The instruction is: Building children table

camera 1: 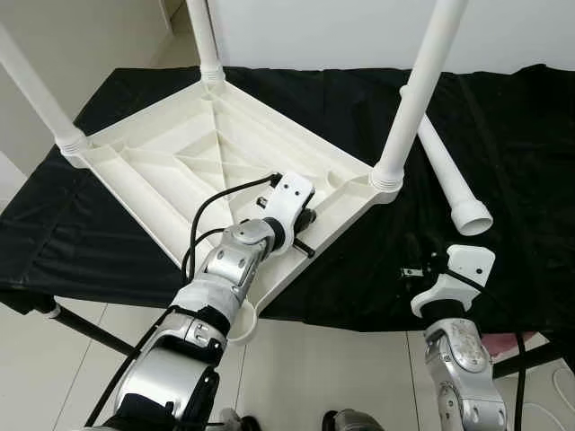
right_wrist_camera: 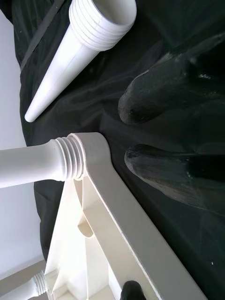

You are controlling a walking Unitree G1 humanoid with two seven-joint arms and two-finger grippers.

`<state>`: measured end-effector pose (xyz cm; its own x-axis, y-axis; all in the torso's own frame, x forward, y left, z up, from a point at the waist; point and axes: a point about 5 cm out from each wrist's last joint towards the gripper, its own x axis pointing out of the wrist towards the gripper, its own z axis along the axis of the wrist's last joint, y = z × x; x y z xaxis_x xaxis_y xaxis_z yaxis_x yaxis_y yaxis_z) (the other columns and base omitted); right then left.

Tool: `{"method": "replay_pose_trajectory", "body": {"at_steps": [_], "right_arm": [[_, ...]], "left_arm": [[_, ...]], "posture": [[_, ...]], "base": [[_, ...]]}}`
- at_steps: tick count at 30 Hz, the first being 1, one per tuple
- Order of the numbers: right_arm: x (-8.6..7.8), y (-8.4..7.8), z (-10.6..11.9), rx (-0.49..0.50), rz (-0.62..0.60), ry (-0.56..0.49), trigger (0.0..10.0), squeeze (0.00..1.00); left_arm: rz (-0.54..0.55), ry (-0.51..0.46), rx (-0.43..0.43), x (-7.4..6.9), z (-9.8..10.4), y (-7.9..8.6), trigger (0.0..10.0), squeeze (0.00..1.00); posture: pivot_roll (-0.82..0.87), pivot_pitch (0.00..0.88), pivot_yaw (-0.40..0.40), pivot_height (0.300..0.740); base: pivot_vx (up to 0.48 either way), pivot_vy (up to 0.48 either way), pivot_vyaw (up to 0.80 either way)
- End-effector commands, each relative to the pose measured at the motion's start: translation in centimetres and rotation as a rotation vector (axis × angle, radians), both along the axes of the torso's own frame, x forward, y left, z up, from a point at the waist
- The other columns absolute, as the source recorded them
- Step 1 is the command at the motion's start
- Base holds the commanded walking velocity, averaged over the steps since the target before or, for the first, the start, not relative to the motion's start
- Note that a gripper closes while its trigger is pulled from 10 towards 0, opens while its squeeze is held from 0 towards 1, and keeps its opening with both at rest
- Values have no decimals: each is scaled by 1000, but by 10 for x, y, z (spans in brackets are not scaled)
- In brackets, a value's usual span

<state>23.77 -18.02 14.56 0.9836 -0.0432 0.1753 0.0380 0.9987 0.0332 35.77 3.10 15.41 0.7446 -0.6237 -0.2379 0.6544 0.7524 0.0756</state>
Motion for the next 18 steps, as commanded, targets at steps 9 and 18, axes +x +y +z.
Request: {"method": "replay_pose_trajectory", "body": {"at_steps": [9,18], "right_arm": [[1,5,-2,9,-2,5,10000,0],[1,8,-3,15,-4,12,10000,0]], "left_arm": [[380,-60,-52,21,13,3,0,0],[398,-112,-115,30,35,-3,10000,0]], "posture": [[-210,98,118,740],[-207,109,122,740]], "base": [[0,0,0],[0,0,0]]}}
